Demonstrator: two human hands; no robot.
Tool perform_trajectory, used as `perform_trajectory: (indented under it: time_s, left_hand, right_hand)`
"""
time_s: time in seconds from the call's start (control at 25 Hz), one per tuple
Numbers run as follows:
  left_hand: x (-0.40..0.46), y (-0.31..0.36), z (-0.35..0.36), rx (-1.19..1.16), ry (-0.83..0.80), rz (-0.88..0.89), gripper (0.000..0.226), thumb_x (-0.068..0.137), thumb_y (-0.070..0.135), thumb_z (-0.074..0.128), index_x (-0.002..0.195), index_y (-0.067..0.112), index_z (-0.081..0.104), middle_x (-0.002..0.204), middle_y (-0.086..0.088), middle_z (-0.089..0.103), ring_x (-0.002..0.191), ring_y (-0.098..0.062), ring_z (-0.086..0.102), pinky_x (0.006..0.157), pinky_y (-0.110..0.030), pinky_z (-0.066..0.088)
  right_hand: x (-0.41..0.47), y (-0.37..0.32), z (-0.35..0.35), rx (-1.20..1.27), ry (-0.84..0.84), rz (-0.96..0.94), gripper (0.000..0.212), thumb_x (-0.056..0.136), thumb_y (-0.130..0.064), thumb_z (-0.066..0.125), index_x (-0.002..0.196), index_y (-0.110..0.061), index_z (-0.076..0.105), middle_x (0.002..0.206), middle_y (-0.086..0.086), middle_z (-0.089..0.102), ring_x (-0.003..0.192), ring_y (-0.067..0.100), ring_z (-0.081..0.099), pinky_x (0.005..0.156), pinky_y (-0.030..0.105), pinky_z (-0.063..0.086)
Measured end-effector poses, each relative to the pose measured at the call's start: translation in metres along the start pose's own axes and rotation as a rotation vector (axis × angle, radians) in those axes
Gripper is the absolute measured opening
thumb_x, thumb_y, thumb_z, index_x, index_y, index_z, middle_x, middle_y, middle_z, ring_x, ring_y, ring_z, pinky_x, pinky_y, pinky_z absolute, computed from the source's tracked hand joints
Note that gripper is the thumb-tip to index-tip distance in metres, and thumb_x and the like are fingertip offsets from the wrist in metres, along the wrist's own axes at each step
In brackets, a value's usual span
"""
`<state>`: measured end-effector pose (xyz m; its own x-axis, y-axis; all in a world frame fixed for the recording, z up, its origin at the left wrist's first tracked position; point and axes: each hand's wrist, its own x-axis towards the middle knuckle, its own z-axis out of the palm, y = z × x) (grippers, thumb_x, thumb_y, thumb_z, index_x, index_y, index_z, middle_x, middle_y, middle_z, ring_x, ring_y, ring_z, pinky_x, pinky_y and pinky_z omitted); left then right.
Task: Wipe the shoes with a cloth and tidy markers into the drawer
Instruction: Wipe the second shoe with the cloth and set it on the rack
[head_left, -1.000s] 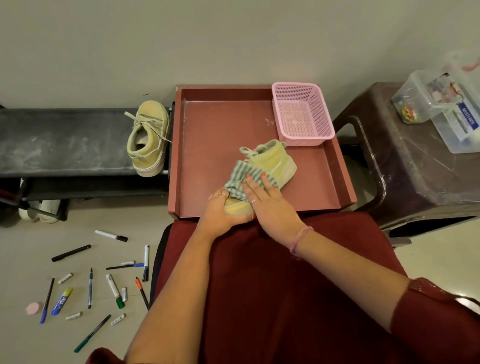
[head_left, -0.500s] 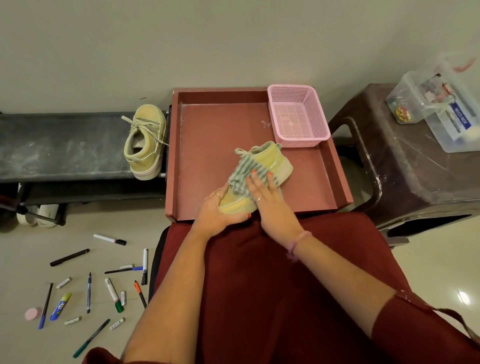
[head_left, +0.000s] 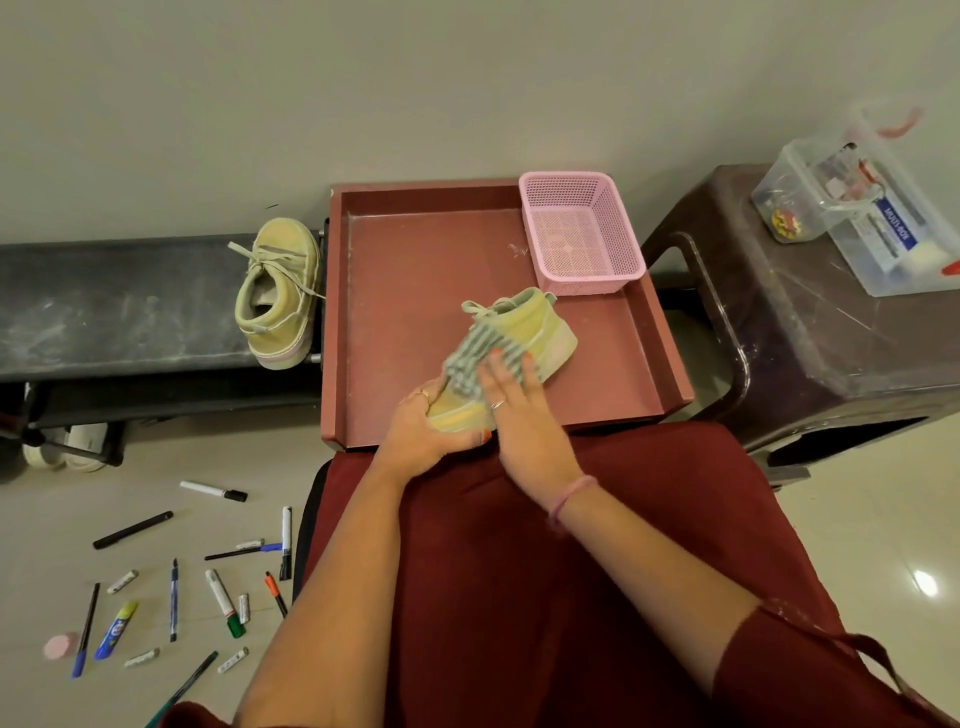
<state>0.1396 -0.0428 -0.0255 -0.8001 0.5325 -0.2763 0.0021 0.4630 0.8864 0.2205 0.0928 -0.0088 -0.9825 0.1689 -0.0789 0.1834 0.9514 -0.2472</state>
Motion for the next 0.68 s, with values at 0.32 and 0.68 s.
perform_trajectory:
  time_s: [0.32,0.68]
  left_hand:
    - [-0.004,0.004,-0.001,-0.005,-0.035,-0.018,0.085,0.058,0.02,0.092,0.133,0.021,0.052,0.122,0.015,0.054,0.108,0.002,0.051,0.084,0.002,0.036]
    - [0.006,-0.001,-0.006,-0.002,-0.063,-0.079,0.101,0.063,0.02,0.09,0.148,0.014,0.035,0.136,0.007,0.043,0.118,-0.004,0.042,0.08,0.009,0.029]
  right_hand:
    - [0.001,0.038,-0.023,-0.336,0.197,-0.367,0.041,0.089,-0.011,0.047,0.128,-0.018,0.06,0.129,-0.001,0.061,0.123,0.028,0.055,0.101,0.044,0.046]
    - [-0.014,0.011,0.033,-0.092,0.124,-0.039,0.066,0.085,-0.002,0.045,0.148,0.0,0.023,0.158,0.02,0.011,0.145,0.042,0.009,0.118,0.047,0.018]
